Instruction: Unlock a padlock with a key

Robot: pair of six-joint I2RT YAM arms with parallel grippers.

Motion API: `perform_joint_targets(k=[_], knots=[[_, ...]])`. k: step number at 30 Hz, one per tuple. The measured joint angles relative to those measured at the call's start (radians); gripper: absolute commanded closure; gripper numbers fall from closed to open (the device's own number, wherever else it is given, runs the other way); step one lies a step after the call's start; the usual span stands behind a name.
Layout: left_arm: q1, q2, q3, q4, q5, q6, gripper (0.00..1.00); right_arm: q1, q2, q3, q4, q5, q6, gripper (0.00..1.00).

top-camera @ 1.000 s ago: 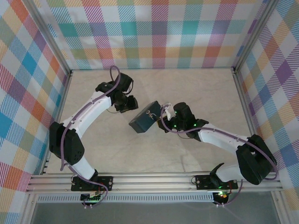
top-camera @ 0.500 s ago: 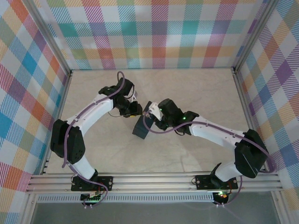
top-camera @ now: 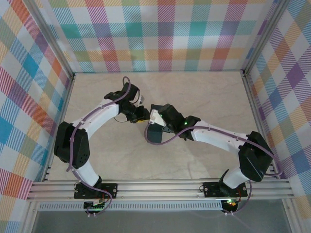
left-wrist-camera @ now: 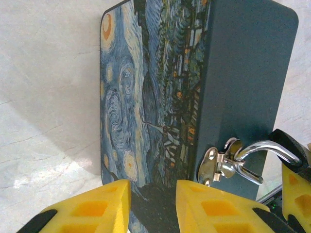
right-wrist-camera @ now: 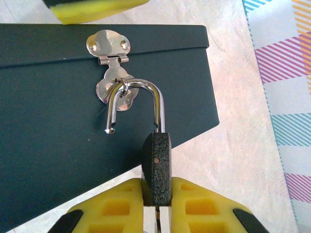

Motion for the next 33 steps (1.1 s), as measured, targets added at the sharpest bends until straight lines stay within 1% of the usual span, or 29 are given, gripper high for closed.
perform_joint_targets(k=[4,8,13,16,18,21,24,27,30,33], knots=[[0.012,0.013,-0.018,0.026,0.005,-0.030,0.71,0.004,0.004,-0.014,0.022,-0.011,-0.014,0.70],[0.024,0.034,-0.022,0.039,0.005,-0.049,0.72,0.013,0.006,-0.029,0.041,-0.010,-0.026,0.68],[0.030,0.047,-0.023,0.053,0.016,-0.061,0.73,0.018,-0.010,-0.054,0.077,0.004,-0.047,0.59],[0.030,0.054,-0.023,0.058,0.021,-0.063,0.73,0.019,-0.034,-0.067,0.071,-0.018,-0.047,0.55],[0.029,0.057,-0.023,0.062,0.021,-0.063,0.73,0.023,-0.057,-0.075,0.050,-0.056,-0.043,0.53],[0.031,0.068,-0.023,0.074,0.021,-0.064,0.74,0.034,-0.111,-0.085,-0.008,-0.161,-0.032,0.49],[0.032,0.073,-0.023,0.075,0.020,-0.067,0.75,0.035,-0.172,-0.090,-0.063,-0.268,-0.020,0.48],[0.034,0.074,-0.023,0.078,0.021,-0.081,0.76,0.024,-0.212,-0.090,-0.087,-0.346,-0.003,0.47],[0.034,0.074,-0.023,0.085,0.021,-0.092,0.76,-0.014,-0.227,-0.090,-0.101,-0.410,0.042,0.45],[0.034,0.074,-0.024,0.096,0.021,-0.101,0.76,-0.092,-0.228,-0.080,-0.119,-0.480,0.147,0.45]])
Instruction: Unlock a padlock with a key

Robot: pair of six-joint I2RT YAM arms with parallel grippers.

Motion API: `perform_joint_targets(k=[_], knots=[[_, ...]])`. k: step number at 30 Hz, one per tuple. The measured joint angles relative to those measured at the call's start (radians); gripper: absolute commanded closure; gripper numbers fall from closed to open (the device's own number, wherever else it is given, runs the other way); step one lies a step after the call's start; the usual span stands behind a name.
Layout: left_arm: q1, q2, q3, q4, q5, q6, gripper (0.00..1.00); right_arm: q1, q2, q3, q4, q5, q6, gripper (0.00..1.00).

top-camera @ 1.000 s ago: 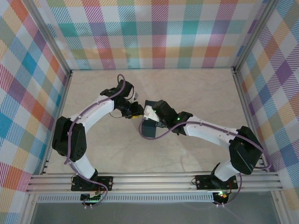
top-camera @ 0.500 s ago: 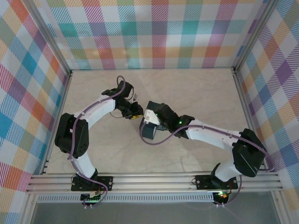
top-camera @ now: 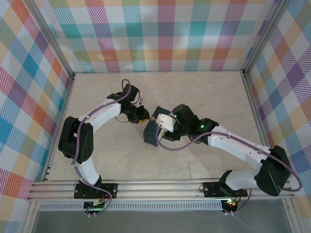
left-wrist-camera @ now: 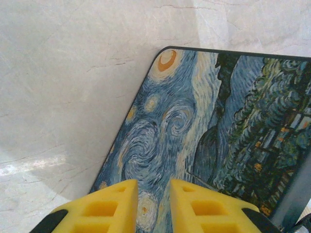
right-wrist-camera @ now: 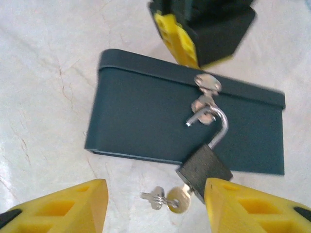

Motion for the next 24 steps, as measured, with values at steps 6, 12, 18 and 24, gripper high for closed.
perform_joint_targets(k=[6,12,18,24], knots=[[0.000,0.000,0.000,0.006,0.000,-0.010,0.76,-0.193,0.006,0.046,0.026,-0.174,0.343,0.45],[0.000,0.000,-0.002,0.006,0.000,-0.011,0.77,-0.266,0.068,0.029,0.111,-0.384,0.640,0.42],[0.000,0.000,-0.002,0.005,0.000,-0.011,0.77,-0.291,0.146,0.005,0.139,-0.485,0.784,0.44],[0.000,0.000,-0.003,0.005,0.000,-0.011,0.77,-0.292,0.172,0.002,0.145,-0.527,0.831,0.48]])
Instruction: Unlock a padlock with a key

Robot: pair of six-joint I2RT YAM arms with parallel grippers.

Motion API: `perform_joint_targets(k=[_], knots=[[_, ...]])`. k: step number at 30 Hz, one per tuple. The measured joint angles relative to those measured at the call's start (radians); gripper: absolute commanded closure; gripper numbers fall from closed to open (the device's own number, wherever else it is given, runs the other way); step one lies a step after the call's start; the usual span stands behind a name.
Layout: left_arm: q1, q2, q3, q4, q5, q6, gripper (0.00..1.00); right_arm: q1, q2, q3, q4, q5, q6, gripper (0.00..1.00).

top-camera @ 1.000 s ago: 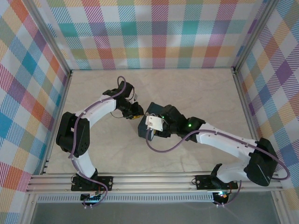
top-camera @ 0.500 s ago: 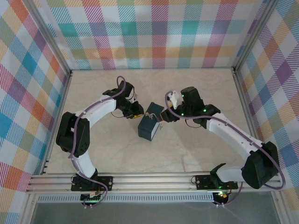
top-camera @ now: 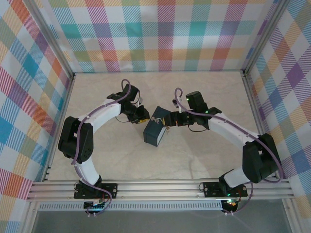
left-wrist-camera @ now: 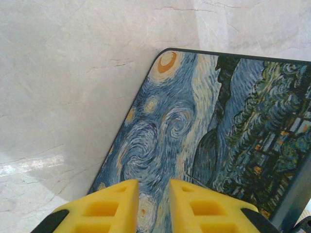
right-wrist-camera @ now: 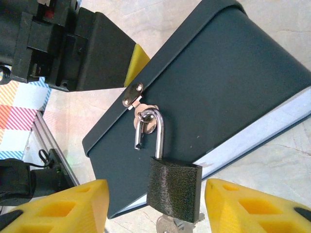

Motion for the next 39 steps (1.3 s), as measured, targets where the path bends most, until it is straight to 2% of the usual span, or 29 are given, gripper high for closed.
perform_joint_targets(k=[4,12,16,18,21,26,31,39], knots=[[0.000,0.000,-0.005,0.000,0.000,-0.001,0.77,0.000,0.008,-0.001,0.002,-0.019,0.011,0.51],[0.000,0.000,-0.006,0.000,0.000,-0.004,0.77,0.000,0.044,-0.011,0.005,-0.011,0.019,0.50],[0.000,0.000,-0.006,0.000,0.000,-0.007,0.77,0.000,0.046,-0.012,0.016,-0.017,0.023,0.57],[0.000,0.000,-0.006,0.000,0.000,-0.011,0.77,0.000,0.053,-0.012,0.030,-0.027,0.031,0.63],[0.000,0.000,-0.006,0.000,0.000,-0.018,0.78,0.000,0.069,-0.014,0.058,-0.040,0.055,0.77],[0.000,-0.003,-0.020,0.004,-0.001,-0.027,0.78,0.000,0.070,-0.017,0.093,-0.055,0.098,0.91],[0.000,-0.037,-0.066,0.003,-0.016,-0.035,0.78,-0.002,0.062,-0.023,0.106,-0.034,0.125,1.00],[0.000,-0.090,-0.073,0.003,-0.023,-0.056,0.78,-0.002,0.041,-0.030,0.135,0.056,0.178,1.00]])
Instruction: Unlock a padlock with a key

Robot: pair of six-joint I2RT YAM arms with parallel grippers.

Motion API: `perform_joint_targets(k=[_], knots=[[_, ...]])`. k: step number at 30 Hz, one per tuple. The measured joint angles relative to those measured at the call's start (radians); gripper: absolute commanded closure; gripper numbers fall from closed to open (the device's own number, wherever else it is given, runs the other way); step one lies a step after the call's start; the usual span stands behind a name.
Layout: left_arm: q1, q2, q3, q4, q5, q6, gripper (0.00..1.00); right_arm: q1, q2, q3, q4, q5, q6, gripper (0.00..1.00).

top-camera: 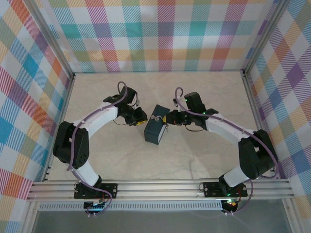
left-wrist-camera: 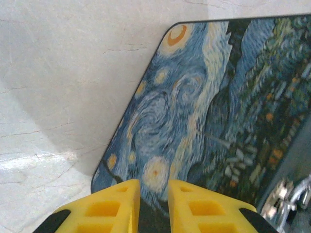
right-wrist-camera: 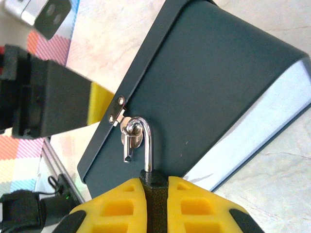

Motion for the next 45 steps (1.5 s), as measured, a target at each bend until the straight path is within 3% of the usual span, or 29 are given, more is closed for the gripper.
perform_joint_targets(k=[18,36,45], knots=[[-0.092,-0.009,-0.026,0.026,0.001,-0.022,0.78,0.048,-0.006,0.000,0.057,0.217,0.140,1.00],[-0.102,0.007,-0.024,0.019,-0.002,-0.021,0.79,0.115,0.071,0.076,0.106,0.407,0.215,1.00],[-0.101,0.005,0.100,-0.060,-0.039,0.043,0.66,0.125,0.092,0.116,0.093,0.407,0.187,1.00]])
